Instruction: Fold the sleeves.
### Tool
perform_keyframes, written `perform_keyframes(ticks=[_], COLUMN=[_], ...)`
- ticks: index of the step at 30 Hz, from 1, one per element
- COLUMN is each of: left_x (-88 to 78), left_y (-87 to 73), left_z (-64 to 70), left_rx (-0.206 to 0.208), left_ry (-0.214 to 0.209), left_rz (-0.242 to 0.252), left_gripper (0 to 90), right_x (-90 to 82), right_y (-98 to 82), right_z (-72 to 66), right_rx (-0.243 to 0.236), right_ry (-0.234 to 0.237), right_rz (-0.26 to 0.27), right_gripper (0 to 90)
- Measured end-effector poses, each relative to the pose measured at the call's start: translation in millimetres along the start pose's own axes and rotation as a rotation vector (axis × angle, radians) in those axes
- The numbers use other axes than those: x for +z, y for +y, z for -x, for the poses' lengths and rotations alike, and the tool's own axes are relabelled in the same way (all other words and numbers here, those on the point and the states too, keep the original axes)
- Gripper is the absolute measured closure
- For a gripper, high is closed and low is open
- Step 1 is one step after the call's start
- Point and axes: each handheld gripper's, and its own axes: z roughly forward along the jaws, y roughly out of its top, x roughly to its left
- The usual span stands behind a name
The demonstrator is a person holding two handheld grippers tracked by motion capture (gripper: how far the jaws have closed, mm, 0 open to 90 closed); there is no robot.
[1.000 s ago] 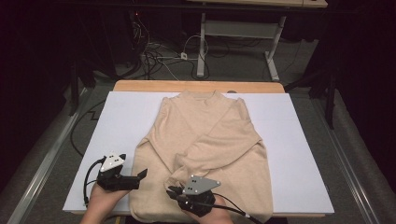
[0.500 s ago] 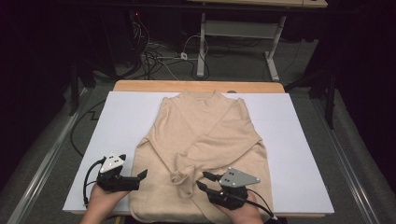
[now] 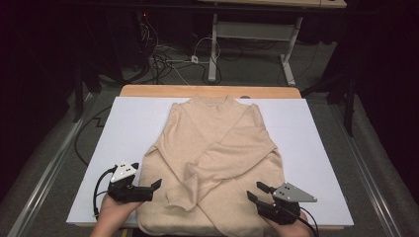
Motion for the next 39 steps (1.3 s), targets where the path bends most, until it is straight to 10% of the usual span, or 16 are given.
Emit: perform_keyframes(ticks=[20,39], left_x=[19.3,36.4], left_y=[15.1,4.8], left_z=[43.8,62.4], left_rx=[0.079,0.199], left_ry=[-0.119,-0.214], left_rz=[-0.012,-0.139], left_gripper=[2.4,74.7], right_x=[-3.7,-3.8], right_y=[0.2,-0.9], right_z=[10.5,12.7], right_rx=[-0.008,0.004], right_ry=[-0.019,-0.029], right_rz=[0.015,0.013], right_gripper=[46.0,46.8])
